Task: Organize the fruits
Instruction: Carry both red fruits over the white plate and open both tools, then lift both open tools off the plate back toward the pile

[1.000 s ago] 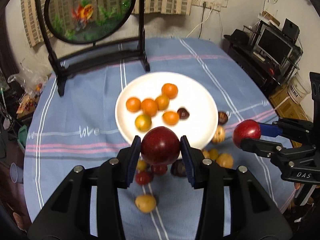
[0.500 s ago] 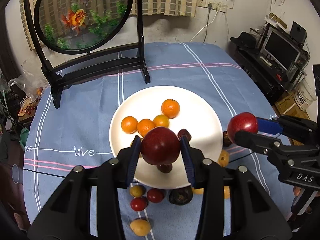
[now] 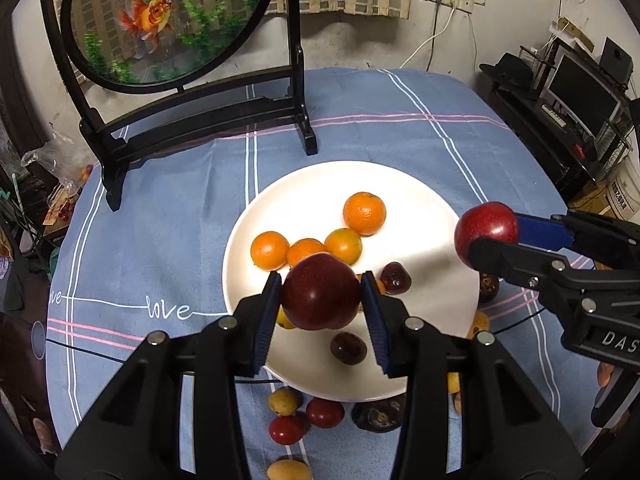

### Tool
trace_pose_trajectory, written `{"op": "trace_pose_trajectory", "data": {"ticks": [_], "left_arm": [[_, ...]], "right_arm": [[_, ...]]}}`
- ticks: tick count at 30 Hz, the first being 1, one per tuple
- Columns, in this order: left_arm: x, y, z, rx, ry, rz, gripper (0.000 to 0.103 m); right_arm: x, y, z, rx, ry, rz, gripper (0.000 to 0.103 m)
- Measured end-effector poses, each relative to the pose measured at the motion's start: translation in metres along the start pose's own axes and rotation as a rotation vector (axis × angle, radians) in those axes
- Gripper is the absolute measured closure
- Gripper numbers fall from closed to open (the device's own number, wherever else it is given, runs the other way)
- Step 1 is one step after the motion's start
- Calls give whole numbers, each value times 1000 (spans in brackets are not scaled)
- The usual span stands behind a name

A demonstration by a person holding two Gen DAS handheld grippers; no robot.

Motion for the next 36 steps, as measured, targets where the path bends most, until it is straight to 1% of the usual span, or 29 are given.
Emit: {"op": "trace_pose_trajectory", "data": {"ticks": [11,19,25,29,31,34,35,36], "left_arm": [[13,1,-18,22,-16,26,62],[3,-2,-28,29,-5,13,62],[-3,-5,-36,36,-14,2,62],[-7,-7,-44,47,-31,-17,62],[-9,-7,-50,58,-34,-24,61],[-9,-5,-61,84,-38,-20,61],[-7,-5,-64,91,-41,-14,60],[-7,-5,-65,93,-36,-7,56]], "right_arm": [[-23,-1,-21,30,29,-16,64],[-26,-3,-34,46,28,-20,64],[-28,-5,-45,61,30,-14,64],[-31,-4,-58,89,46,-16,64],[-30,-1,-68,138,36,-18,63],[-37,-1,-79,170,121,-13,61],[-40,-1,-83,182,120,-30,61],[-42,-2,-84,182,99,-54,60]]}}
Point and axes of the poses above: each gripper's, at about its wrist camera, not at the fingertips, and z roughly against the way its jaws point, x to its left, y to its underside, the point moved 8 cm from there along -z, roughly the way its jaws point, and after that the axes turned 1 degree about y, right-handed, at the moved point
